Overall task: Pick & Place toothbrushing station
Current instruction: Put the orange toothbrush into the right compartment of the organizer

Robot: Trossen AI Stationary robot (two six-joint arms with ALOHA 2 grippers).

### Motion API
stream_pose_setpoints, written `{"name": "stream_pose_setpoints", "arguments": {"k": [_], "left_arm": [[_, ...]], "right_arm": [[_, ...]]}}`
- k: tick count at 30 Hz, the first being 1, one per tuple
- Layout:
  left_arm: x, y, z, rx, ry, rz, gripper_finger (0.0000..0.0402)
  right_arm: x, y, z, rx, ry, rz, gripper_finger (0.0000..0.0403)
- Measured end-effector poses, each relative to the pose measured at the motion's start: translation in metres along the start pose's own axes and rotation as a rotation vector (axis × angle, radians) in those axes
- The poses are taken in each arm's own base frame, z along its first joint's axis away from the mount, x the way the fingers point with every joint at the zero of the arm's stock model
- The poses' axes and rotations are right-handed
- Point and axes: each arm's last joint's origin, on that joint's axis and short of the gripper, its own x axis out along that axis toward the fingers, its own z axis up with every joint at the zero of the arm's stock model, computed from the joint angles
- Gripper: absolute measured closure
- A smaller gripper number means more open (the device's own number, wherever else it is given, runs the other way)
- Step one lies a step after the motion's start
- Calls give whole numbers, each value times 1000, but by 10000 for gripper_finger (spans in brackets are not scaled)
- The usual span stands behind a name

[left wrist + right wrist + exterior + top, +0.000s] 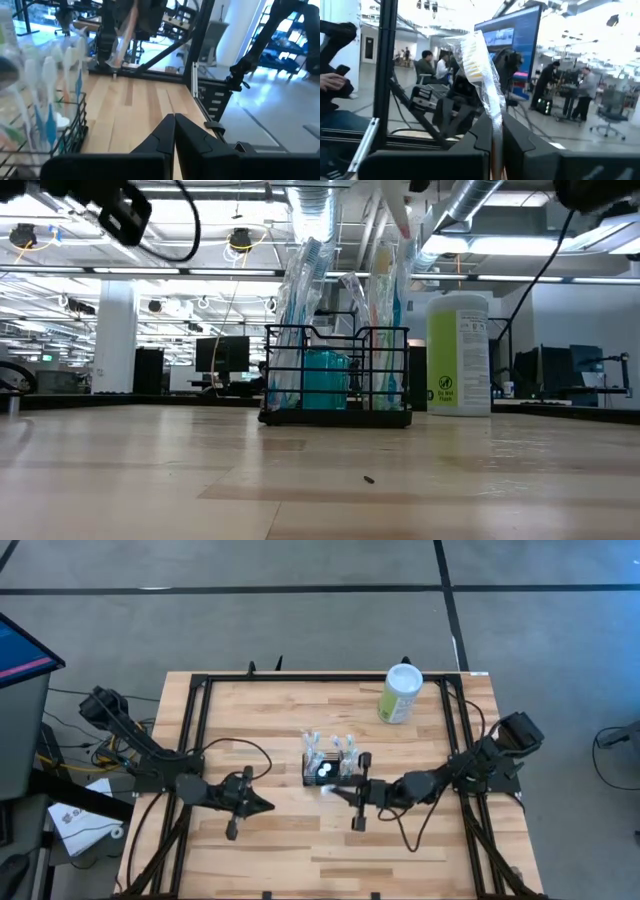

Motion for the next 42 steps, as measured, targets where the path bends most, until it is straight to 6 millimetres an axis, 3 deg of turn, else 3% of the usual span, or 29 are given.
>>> {"name": "stream_pose_setpoints", "arguments": {"k": [6, 13, 22, 35, 42], "left_arm": [[-21, 17, -17, -49, -99, -24, 396], [-31, 27, -26, -29, -116, -27, 396], [-44, 37, -41, -25, -100, -41, 396], [-51, 42, -47, -6, -102, -45, 396], [-51, 42, -47, -6, -100, -45, 396]], "right_arm": [[-16, -16, -10, 24, -99, -6, 392], [-31, -34, -21, 41, -172, -33, 392], [-12, -41, -62, 23, -85, -33, 392], [-3, -57, -78, 0, -62, -46, 392], [-2, -60, -73, -10, -80, -37, 392]]}}
